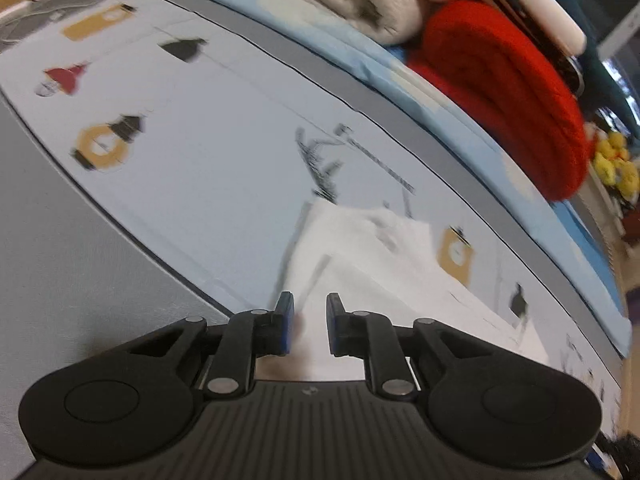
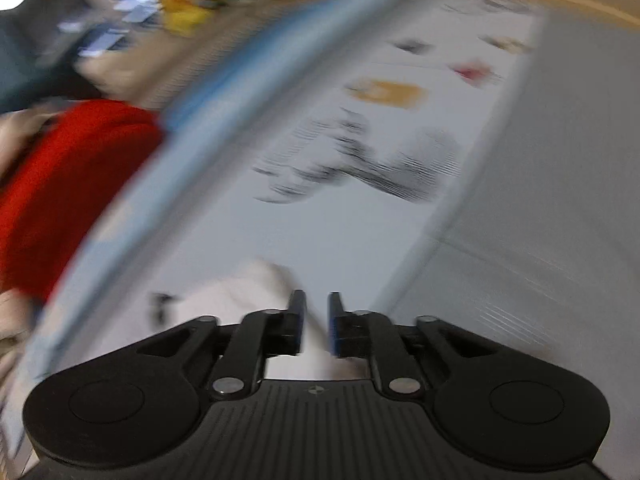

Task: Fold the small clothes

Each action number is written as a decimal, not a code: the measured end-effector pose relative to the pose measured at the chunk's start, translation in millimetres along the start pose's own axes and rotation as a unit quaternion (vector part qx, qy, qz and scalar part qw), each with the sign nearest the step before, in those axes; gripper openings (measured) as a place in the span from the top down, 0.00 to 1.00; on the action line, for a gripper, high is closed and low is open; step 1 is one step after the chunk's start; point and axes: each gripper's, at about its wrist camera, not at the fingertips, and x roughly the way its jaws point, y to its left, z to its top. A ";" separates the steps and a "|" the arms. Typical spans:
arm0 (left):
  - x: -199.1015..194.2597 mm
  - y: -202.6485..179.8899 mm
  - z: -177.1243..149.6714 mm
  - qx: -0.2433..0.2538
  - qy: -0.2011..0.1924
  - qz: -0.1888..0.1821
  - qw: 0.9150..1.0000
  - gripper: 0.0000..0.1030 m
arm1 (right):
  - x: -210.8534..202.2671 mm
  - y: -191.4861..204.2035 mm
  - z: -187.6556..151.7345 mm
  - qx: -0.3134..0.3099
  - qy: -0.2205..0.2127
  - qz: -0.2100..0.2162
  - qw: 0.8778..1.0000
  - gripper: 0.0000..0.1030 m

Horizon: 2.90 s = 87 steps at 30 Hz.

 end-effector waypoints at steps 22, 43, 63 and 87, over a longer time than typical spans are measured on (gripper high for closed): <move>52.7 15.6 45.3 0.031 0.056 0.006 0.998 0.38 | 68.2 -3.4 24.5 -0.095 0.075 -0.010 0.993 0.51; 54.0 -37.2 58.5 0.141 -0.056 -0.020 0.988 0.67 | 75.3 46.0 34.2 -0.167 -0.025 0.080 0.982 0.86; -43.9 -57.8 4.0 0.207 -0.067 -0.046 0.975 0.61 | -3.4 8.4 26.4 -0.158 0.051 -0.008 0.986 0.52; -145.5 128.8 -184.5 0.190 0.091 -0.012 0.978 0.75 | -149.1 -155.7 -78.5 -0.164 0.155 -0.007 0.974 0.61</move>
